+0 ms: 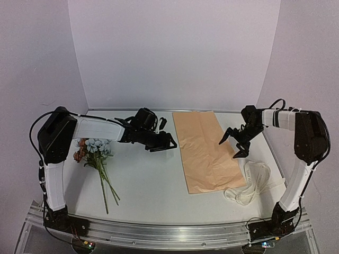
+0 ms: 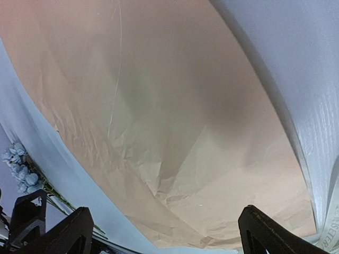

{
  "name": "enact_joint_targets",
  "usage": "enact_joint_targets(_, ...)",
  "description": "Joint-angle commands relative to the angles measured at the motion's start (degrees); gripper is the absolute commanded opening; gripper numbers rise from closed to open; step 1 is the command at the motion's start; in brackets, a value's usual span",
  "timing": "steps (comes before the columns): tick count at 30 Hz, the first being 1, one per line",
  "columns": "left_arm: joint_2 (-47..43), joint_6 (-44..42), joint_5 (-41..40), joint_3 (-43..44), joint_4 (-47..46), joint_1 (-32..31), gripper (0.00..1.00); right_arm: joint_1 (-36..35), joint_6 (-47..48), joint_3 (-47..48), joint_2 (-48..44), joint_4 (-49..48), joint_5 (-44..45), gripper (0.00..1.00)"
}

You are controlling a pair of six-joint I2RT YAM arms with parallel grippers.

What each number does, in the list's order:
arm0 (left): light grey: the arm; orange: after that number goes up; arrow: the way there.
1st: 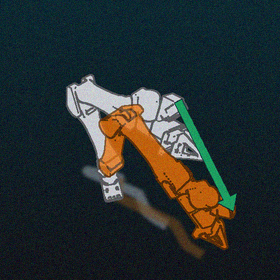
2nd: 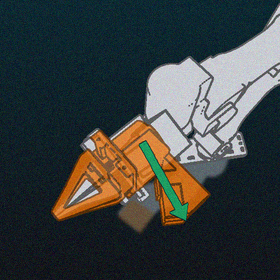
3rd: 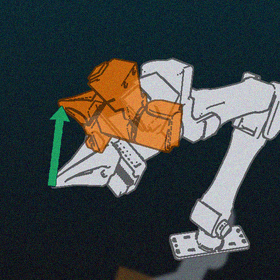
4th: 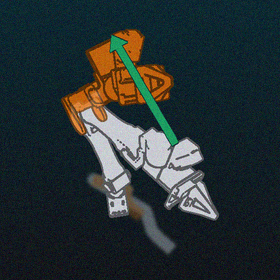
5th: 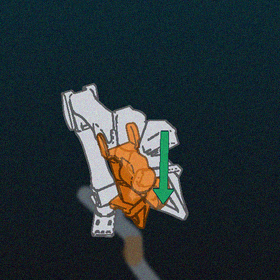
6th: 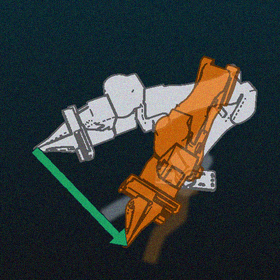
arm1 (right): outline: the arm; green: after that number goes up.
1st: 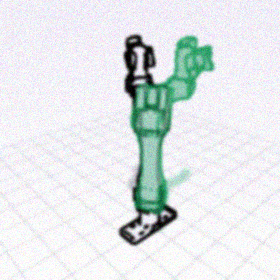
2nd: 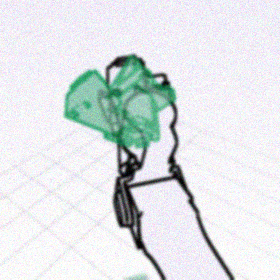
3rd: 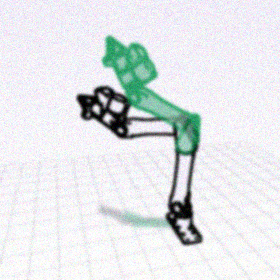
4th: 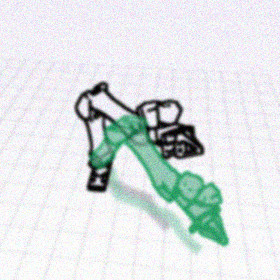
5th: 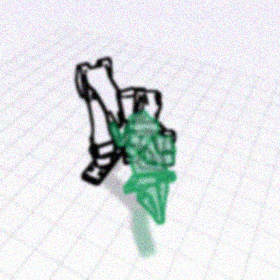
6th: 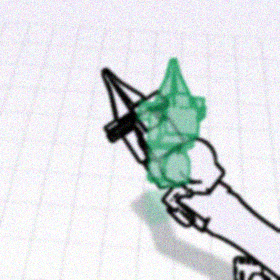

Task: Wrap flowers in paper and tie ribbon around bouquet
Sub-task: Pick up the folded wrapping paper from the center of the board.

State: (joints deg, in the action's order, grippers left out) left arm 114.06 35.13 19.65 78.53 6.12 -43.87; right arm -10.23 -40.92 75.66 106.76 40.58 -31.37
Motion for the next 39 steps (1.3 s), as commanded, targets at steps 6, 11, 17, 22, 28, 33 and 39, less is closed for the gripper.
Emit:
enact_joint_targets(6, 9.69, -4.82, 0.34, 13.74, 3.23, -3.79, 0.47, 8.18, 2.42, 2.98, 6.73, -7.61, -6.68, 0.98)
enact_joint_targets(11, 13.74, -7.15, 0.02, 18.25, 4.62, -5.97, 0.43, 9.79, 1.42, 4.79, 9.36, -8.76, -8.36, 0.98)
enact_joint_targets(17, 18.34, -6.57, -1.15, 22.48, 7.97, -6.41, 0.36, 9.79, -2.2, 5.72, 11.53, -11.47, -11.69, 0.98)
enact_joint_targets(22, 20.35, -5.61, -3.1, 23.87, 10.36, -6.41, 0.29, 9.79, -3.26, 3.54, 10.72, -13.07, -13.68, 0.95)
enact_joint_targets(28, 20.8, -5.18, -4.18, 23.33, 11.31, -6.41, 0.25, 9.79, -5.23, 2.34, 9.54, -14.31, -16.08, 0.79)
enact_joint_targets(33, 20.35, -4.99, -4.53, 22.33, 11.05, -6.41, 0.23, 9.81, -6.55, 1.56, 8.44, -15.1, -17.19, 0.58)
enact_joint_targets(39, 19.6, -4.98, -4.53, 21.45, 10.48, -6.35, 0.23, 9.79, -8.92, 0.97, 7.12, -16.59, -18.44, 0.28)
